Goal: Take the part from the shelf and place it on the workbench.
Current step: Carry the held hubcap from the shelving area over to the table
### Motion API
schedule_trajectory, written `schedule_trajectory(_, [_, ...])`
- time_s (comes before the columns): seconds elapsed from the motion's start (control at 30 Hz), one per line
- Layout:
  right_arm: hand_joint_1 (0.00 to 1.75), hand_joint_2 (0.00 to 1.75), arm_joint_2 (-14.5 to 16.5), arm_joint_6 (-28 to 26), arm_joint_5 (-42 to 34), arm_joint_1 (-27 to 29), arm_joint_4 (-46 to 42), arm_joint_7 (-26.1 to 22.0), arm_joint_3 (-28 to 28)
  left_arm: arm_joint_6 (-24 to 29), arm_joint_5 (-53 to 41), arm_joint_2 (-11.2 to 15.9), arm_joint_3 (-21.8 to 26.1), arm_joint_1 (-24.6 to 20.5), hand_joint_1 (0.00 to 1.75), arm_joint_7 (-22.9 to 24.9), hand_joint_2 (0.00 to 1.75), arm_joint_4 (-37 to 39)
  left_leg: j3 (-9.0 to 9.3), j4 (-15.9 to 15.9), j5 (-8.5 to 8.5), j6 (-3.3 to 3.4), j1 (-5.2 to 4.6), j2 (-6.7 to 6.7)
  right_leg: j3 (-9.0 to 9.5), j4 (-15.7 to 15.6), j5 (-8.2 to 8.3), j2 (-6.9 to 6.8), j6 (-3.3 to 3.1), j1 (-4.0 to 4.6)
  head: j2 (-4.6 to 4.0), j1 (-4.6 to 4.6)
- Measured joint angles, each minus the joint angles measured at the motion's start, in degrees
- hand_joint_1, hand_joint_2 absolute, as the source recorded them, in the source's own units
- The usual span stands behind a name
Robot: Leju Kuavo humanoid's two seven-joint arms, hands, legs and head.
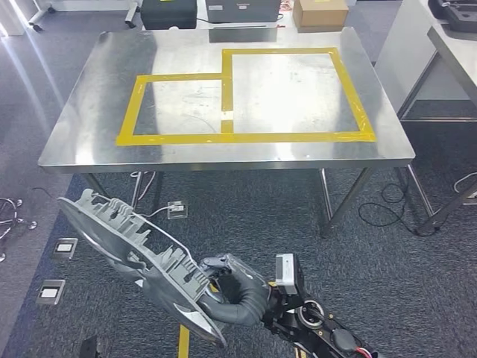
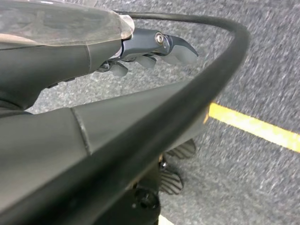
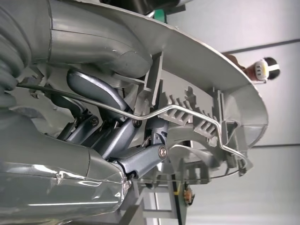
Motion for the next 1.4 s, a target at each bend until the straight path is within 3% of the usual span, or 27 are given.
schedule_trajectory(0.07, [1.75, 1.75, 0.0, -0.3, -0.3, 0.0, 0.0, -0.2, -0.3, 0.0, 0.0, 0.1, 0.0, -0.1, 0.0, 0.0, 0.0, 0.0, -1.14, 2.8, -1.57, -0.58, 0.01, 0.16, 0.91, -1.1, 0.18, -0.15, -0.18, -0.52, 0.0, -0.42])
schedule_trajectory(0.17, [1.75, 1.75, 0.1, -1.3, -1.3, 0.1, 0.0, -0.8, -0.6, 0.0, 0.0, 0.1, 0.0, -0.1, 0.0, -0.1, 0.0, 0.0, -7.63, 13.8, -5.6, -1.39, 0.55, 0.33, 1.48, -1.5, -0.1, -0.45, -0.48, -0.71, 0.0, -1.44])
schedule_trajectory(0.2, [1.75, 1.75, 0.1, -1.7, -1.7, 0.3, 0.0, -1.1, -0.8, 0.0, 0.0, 0.1, 0.0, 0.0, 0.0, -0.1, 0.0, 0.0, -9.34, 16.0, -5.69, -1.66, 0.77, 0.36, 1.62, -1.5, -0.29, -0.44, -0.45, -0.76, 0.0, -1.73])
schedule_trajectory(0.23, [1.75, 1.75, 0.1, -2.1, -2.0, 0.4, 0.0, -1.3, -1.0, 0.0, -0.1, 0.1, 0.0, 0.1, 0.0, -0.1, 0.0, 0.0, -9.99, 16.0, -4.6, -1.92, 1.0, 0.4, 1.84, -1.5, -0.52, -0.39, -0.34, -0.86, 0.0, -1.97])
schedule_trajectory(0.3, [1.75, 1.75, 0.1, -3.0, -2.6, 0.6, 0.0, -1.8, -1.7, -0.1, -0.1, 0.2, 0.0, 0.2, 0.0, -0.2, 0.0, 0.0, -8.01, 9.8, 0.19, -2.44, 1.48, 0.59, 2.47, -1.3, -1.21, -0.29, 0.2, -1.15, 0.0, -2.53])
schedule_trajectory(0.37, [1.75, 1.75, 0.0, -4.2, -2.6, 0.7, 0.0, -2.1, -2.4, -0.3, -0.2, 0.3, 0.0, 0.1, 0.0, -0.2, 0.0, 0.0, -5.05, 2.7, 3.2, -2.53, 1.62, 0.68, 2.78, -0.7, -2.15, -0.21, 1.04, -1.1, 0.0, -3.2])
schedule_trajectory(0.4, [1.75, 1.75, 0.0, -4.9, -2.5, 0.7, -0.1, -2.2, -2.7, -0.4, -0.3, 0.3, 0.0, 0.1, 0.0, -0.2, 0.0, 0.0, -4.31, 1.0, 3.44, -2.23, 1.57, 0.65, 2.78, -0.5, -2.53, -0.19, 1.41, -1.01, 0.0, -3.31])
schedule_trajectory(0.5, [1.75, 1.75, 0.0, -6.7, -1.7, 0.8, -0.1, -2.5, -3.6, -0.4, -0.4, 0.2, 0.0, 0.1, 0.0, -0.3, 0.0, 0.0, -3.83, 0.5, 2.64, -0.64, 1.3, 0.5, 2.74, -0.5, -3.29, -0.15, 2.32, -1.09, 0.0, -2.67])
schedule_trajectory(0.57, [1.75, 1.75, 0.0, -7.4, -1.3, 0.8, -0.1, -2.7, -4.2, -0.4, -0.5, 0.2, 0.0, 0.1, 0.0, -0.3, 0.0, 0.0, -3.34, 0.4, 2.32, 0.22, 1.28, 0.53, 1.78, 2.3, -5.06, -0.18, 2.87, -1.3, 0.0, -2.15])
schedule_trajectory(0.67, [1.75, 1.75, 0.0, -8.3, -0.9, 1.0, -0.2, -2.8, -4.9, -0.4, -0.7, 0.3, 0.0, 0.1, 0.0, -0.3, 0.0, 0.0, -2.6, 0.4, 1.69, 0.98, 1.05, 0.57, -4.23, 14.1, -9.94, -0.21, 3.13, -1.29, 0.0, -1.09])
schedule_trajectory(0.7, [1.75, 1.75, 0.0, -8.6, -0.7, 1.1, -0.2, -2.9, -5.0, -0.4, -0.7, 0.3, 0.0, 0.2, 0.0, -0.3, 0.0, 0.0, -2.29, 0.4, 1.43, 1.09, 0.91, 0.54, -6.09, 16.9, -10.38, -0.21, 3.07, -1.27, 0.0, -0.83])
schedule_trajectory(0.73, [1.75, 1.75, 0.0, -8.9, -0.6, 1.2, -0.2, -2.9, -5.2, -0.4, -0.8, 0.3, 0.0, 0.2, 0.0, -0.3, 0.0, 0.0, -1.89, 0.4, 1.13, 1.14, 0.77, 0.46, -7.03, 17.7, -9.61, -0.21, 2.89, -1.25, 0.0, -0.6])
schedule_trajectory(0.77, [1.75, 1.75, 0.0, -9.2, -0.5, 1.3, -0.2, -2.9, -5.4, -0.4, -0.8, 0.3, 0.0, 0.2, 0.0, -0.3, 0.0, 0.0, -1.4, 0.4, 0.79, 1.15, 0.64, 0.36, -6.81, 16.0, -7.6, -0.2, 2.59, -1.2, 0.0, -0.36])
schedule_trajectory(0.83, [1.75, 1.75, 0.0, -9.6, -0.4, 1.3, -0.2, -2.9, -5.8, -0.4, -0.8, 0.2, 0.0, 0.2, 0.0, -0.3, 0.0, 0.0, -0.33, 0.4, 0.05, 1.04, 0.43, 0.19, -4.24, 8.4, -2.29, -0.07, 1.6, -0.86, 0.0, 0.12])
schedule_trajectory(0.9, [1.75, 1.75, 0.0, -9.8, -0.4, 1.3, -0.2, -2.9, -6.2, -0.4, -0.8, 0.1, 0.0, 0.1, 0.0, -0.3, 0.0, 0.0, 0.09, 0.3, -0.41, 0.65, 0.34, 0.06, -1.88, 2.7, 0.33, -0.01, 0.82, -0.35, -0.01, 0.4])
schedule_trajectory(0.97, [1.75, 1.75, 0.0, -10.0, -0.4, 1.3, -0.3, -3.1, -6.4, -0.4, -0.8, 0.1, 0.0, 0.0, 0.0, -0.3, 0.0, 0.0, 0.01, 0.1, -0.51, 0.08, 0.39, 0.1, -1.21, 1.3, 0.13, -0.01, 0.57, -0.08, -0.01, 0.51])
schedule_trajectory(1.07, [1.75, 1.75, 0.0, -11.0, 0.0, 1.3, -0.6, -3.5, -6.9, -0.4, -0.7, 0.1, 0.0, 0.0, 0.0, -0.3, 0.0, 0.0, -0.38, 1.7, -1.67, -0.77, 0.42, 0.37, -0.04, -0.4, 0.11, -0.09, 0.26, -0.66, -0.01, 0.18])
schedule_trajectory(1.1, [1.75, 1.75, 0.0, -11.6, 0.3, 1.4, -0.6, -3.7, -7.1, -0.4, -0.7, 0.2, 0.0, -0.1, 0.0, -0.3, 0.0, 0.0, -1.69, 4.4, -2.83, -1.04, 0.47, 0.41, 0.43, -0.9, 0.12, -0.2, 0.11, -0.86, -0.01, -0.16])
schedule_trajectory(1.17, [1.75, 1.75, 0.0, -12.9, 0.8, 1.4, -0.6, -4.2, -7.5, -0.4, -0.7, 0.1, 0.0, -0.1, 0.0, -0.3, 0.0, 0.0, -6.29, 12.2, -5.55, -1.53, 0.61, 0.45, 0.8, -1.1, -0.11, -0.34, -0.2, -0.82, 0.0, -0.92])
schedule_trajectory(1.2, [1.75, 1.75, 0.0, -13.6, 1.1, 1.5, -0.7, -4.4, -7.8, -0.4, -0.6, 0.1, 0.0, 0.0, 0.0, -0.3, 0.0, 0.0, -8.51, 15.3, -6.14, -1.76, 0.68, 0.46, 0.93, -1.1, -0.28, -0.34, -0.25, -0.83, 0.0, -1.22])
schedule_trajectory(1.23, [1.75, 1.75, 0.0, -14.3, 1.3, 1.6, -0.7, -4.6, -8.1, -0.4, -0.6, 0.2, 0.0, 0.1, 0.0, -0.3, 0.0, 0.0, -9.86, 16.6, -5.63, -1.95, 0.77, 0.47, 1.13, -1.1, -0.49, -0.29, -0.24, -0.85, 0.0, -1.53])
schedule_trajectory(1.27, [1.75, 1.75, 0.0, -15.1, 1.5, 1.7, -0.8, -4.9, -8.4, -0.4, -0.6, 0.2, 0.0, 0.2, 0.0, -0.3, 0.0, 0.0, -10.08, 15.6, -3.95, -2.1, 0.89, 0.49, 1.42, -1.0, -0.75, -0.22, -0.16, -0.88, 0.0, -1.85])
schedule_trajectory(1.33, [1.75, 1.75, 0.0, -16.7, 1.9, 1.9, -1.1, -5.3, -9.2, -0.3, -0.6, 0.3, 0.0, 0.3, 0.0, -0.3, 0.0, 0.0, -7.75, 8.3, 1.08, -2.25, 1.18, 0.63, 2.1, -0.8, -1.5, -0.13, 0.31, -0.98, 0.0, -2.48])
schedule_trajectory(1.4, [1.75, 1.75, 0.0, -18.4, 2.3, 2.1, -1.5, -5.7, -10.0, -0.3, -0.7, 0.4, 0.0, 0.2, 0.0, -0.3, 0.0, 0.0, -5.3, 2.2, 3.45, -1.93, 1.14, 0.74, 2.28, -0.4, -2.35, -0.06, 1.0, -0.8, 0.0, -3.03])
